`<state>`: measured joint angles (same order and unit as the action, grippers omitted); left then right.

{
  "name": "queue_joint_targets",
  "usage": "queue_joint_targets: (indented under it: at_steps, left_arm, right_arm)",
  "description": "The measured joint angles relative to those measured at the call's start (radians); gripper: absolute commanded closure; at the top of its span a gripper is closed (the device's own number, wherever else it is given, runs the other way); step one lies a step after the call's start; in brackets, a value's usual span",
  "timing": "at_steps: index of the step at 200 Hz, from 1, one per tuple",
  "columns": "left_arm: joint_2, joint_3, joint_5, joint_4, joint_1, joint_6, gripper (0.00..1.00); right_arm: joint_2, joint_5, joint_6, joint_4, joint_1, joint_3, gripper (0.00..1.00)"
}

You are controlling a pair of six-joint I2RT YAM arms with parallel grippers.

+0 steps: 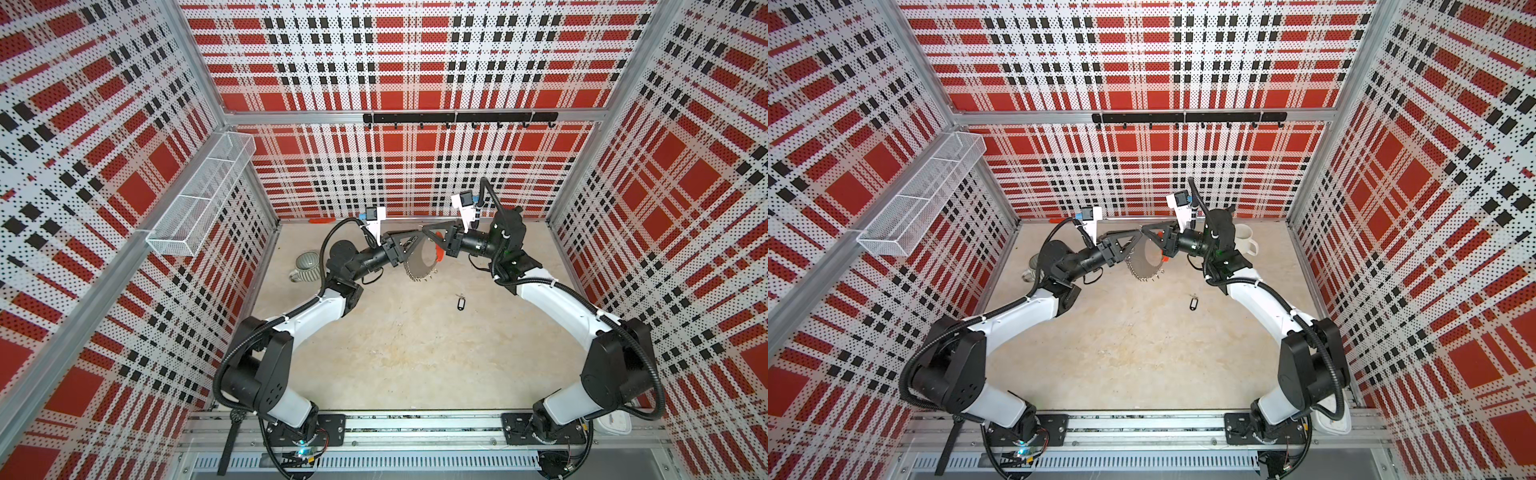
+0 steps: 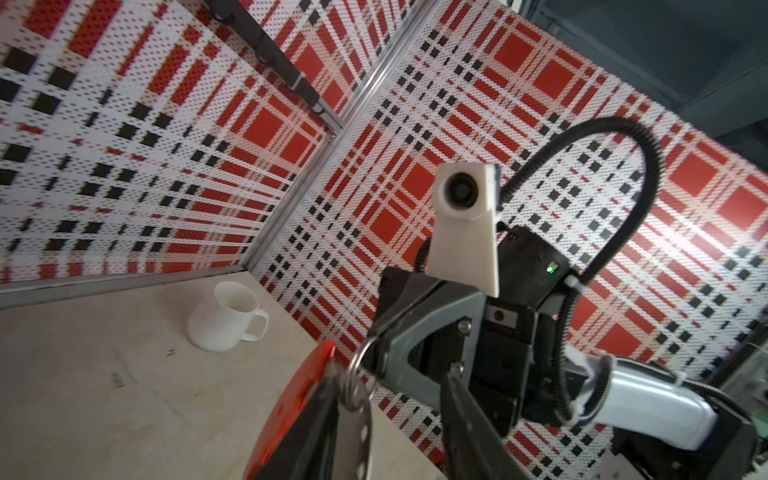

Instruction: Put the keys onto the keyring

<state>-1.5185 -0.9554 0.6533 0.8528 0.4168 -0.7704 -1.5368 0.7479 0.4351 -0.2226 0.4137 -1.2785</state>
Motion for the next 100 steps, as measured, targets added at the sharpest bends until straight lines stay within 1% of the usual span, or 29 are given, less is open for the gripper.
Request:
queue_joint_targets:
  at_steps: [27, 49, 71, 100]
  left_arm:
    - [0.086, 0.009, -0.015, -0.165, -0.049, 0.193, 0.60]
    - [0.148, 0.033, -0.022, -0.242, -0.056, 0.359, 0.62]
    - [0.175, 0.036, -0.027, -0.315, -0.050, 0.490, 0.65]
    - [0.147, -0.009, -0.013, -0.430, -0.039, 0.590, 0.70]
  right_arm:
    - [0.007, -0.109, -0.220, 0.256, 0.001, -0.067, 1.00]
    - [0.007, -0.160, -0.339, 0.386, 0.001, -0.082, 1.00]
    - [0.008, -0.167, -0.406, 0.452, 0.000, -0.082, 1.00]
    - [0.024, -0.139, -0.444, 0.470, 0.000, -0.074, 1.00]
